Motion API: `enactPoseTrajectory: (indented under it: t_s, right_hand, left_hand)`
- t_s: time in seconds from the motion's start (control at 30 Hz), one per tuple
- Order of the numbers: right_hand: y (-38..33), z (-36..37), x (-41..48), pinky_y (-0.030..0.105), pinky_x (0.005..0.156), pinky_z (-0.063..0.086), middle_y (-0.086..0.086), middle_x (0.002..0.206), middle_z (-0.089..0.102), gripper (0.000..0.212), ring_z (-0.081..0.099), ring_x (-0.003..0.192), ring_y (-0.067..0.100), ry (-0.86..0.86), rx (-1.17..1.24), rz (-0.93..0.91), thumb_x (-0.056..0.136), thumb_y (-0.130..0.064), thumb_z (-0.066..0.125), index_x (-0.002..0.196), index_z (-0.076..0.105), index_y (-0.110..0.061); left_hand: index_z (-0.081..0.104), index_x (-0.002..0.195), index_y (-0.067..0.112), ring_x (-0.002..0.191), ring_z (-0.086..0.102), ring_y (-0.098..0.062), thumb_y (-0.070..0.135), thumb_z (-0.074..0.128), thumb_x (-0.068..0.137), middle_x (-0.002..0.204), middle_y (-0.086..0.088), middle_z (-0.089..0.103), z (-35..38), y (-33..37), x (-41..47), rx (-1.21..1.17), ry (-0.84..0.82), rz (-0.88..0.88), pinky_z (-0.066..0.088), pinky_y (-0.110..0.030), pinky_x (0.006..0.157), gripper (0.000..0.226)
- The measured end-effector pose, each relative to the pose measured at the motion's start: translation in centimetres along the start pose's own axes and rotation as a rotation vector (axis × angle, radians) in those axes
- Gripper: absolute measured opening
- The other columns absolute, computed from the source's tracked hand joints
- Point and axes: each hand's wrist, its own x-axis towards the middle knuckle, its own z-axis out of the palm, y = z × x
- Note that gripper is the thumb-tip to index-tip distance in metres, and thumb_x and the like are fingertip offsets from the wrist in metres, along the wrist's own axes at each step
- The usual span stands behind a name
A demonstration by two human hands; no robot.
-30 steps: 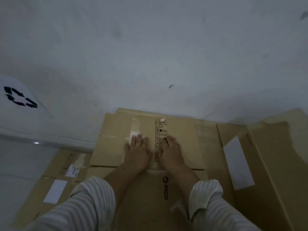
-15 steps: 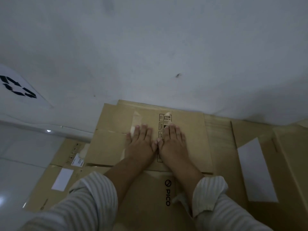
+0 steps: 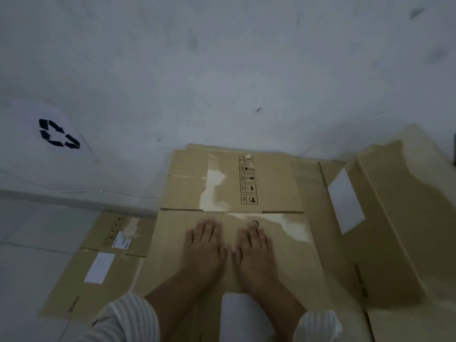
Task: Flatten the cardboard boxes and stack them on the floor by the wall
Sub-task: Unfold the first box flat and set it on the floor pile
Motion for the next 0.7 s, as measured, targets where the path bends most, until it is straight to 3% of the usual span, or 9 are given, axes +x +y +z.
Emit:
enactPoseTrajectory:
  t_s: [0.3, 0.53, 0.7]
  right_hand:
    - [-0.6, 2.2, -3.0, 0.042, 0.117, -0.005, 0.008, 0.160, 0.008, 0.059, 0.000, 0.147, 0.025, 0.053, -0.072, 0.034, 0.096, -0.045, 0.021, 0.149, 0.017, -0.020]
    - [0.4, 0.4, -4.0, 0.039, 0.117, -0.001, 0.004, 0.161, 0.005, 0.058, 0.000, 0.147, 0.021, -0.027, -0.039, -0.021, 0.097, -0.047, 0.026, 0.149, 0.017, -0.023]
    - [1.8, 0.7, -8.9, 0.044, 0.117, -0.004, 0.004, 0.161, 0.003, 0.065, -0.004, 0.147, 0.022, 0.005, -0.099, 0.089, 0.095, -0.054, 0.020, 0.150, 0.009, -0.023]
  left_hand:
    - [0.003, 0.151, 0.019, 0.148, -0.008, -0.022, 0.049, 0.015, 0.094, 0.161, -0.003, -0.001, 1.6, 0.0, -3.2, 0.025, 0.047, 0.015, -0.010, -0.045, 0.116, 0.066]
    - [0.004, 0.151, 0.018, 0.148, -0.006, -0.023, 0.045, 0.018, 0.096, 0.161, -0.003, -0.001, 0.9, 0.3, -3.8, 0.036, 0.011, 0.014, -0.005, -0.050, 0.116, 0.063]
    - [0.001, 0.151, 0.018, 0.148, -0.008, -0.024, 0.052, 0.011, 0.092, 0.161, -0.005, -0.001, 2.8, -0.3, -7.7, 0.039, 0.061, -0.030, -0.013, -0.049, 0.113, 0.069]
